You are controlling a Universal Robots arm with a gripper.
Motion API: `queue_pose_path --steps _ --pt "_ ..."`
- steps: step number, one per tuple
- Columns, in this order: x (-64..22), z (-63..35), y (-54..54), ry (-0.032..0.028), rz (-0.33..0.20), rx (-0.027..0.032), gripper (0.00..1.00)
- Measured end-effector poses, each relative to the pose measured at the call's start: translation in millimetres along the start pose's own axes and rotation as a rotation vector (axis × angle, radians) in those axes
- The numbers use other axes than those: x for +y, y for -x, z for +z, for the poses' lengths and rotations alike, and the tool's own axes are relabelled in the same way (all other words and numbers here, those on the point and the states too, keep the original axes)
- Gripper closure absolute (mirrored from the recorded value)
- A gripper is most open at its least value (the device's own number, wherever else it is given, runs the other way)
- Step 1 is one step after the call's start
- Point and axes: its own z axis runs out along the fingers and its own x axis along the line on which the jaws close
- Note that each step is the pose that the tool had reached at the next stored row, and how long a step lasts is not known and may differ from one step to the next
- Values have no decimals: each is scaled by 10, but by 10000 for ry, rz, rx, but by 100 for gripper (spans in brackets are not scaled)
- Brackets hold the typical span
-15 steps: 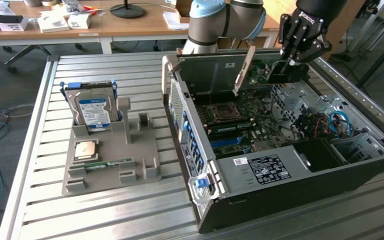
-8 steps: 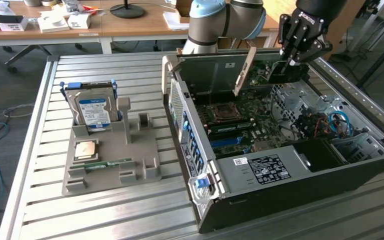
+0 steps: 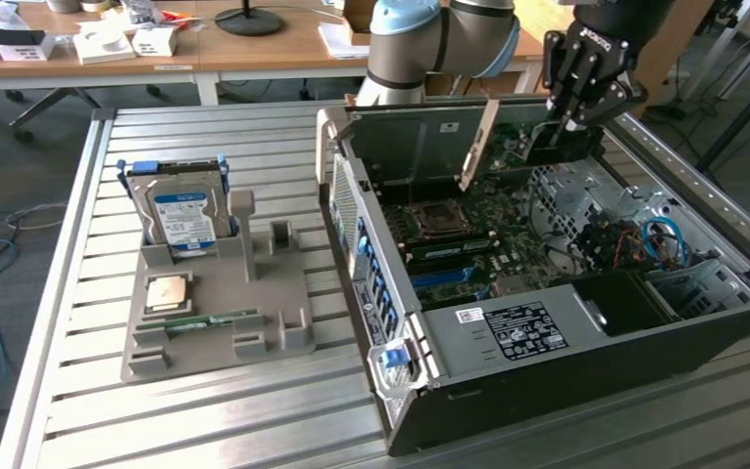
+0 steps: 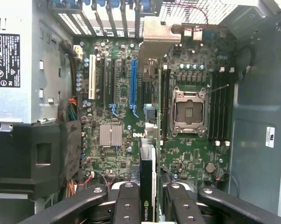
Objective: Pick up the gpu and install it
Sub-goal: 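Insert the gpu into the slot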
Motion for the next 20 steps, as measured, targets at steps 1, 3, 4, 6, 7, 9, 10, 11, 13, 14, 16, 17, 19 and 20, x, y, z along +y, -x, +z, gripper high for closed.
queue_pose_path --steps 1,3,4,6,7,9,10,11,13,14,16,17,19,20 --pt "0 1 0 0 -1 2 74" --pt "0 5 0 0 -2 2 74" --pt "0 8 0 -1 -2 1 74" --pt "1 9 0 -1 -1 1 74" --pt "1 9 0 -1 -1 1 74" --pt "1 9 0 -1 0 1 74" --pt "0 9 0 -1 -1 0 74" --pt "0 9 0 -1 -1 1 74" --pt "3 9 0 -1 0 1 74" --pt "6 10 -1 -1 0 0 74" --pt "15 10 0 -1 -1 -1 74" --pt "23 10 0 -1 -1 0 74" --pt "44 11 0 -1 -1 0 74" --pt "58 12 0 -1 -1 0 74"
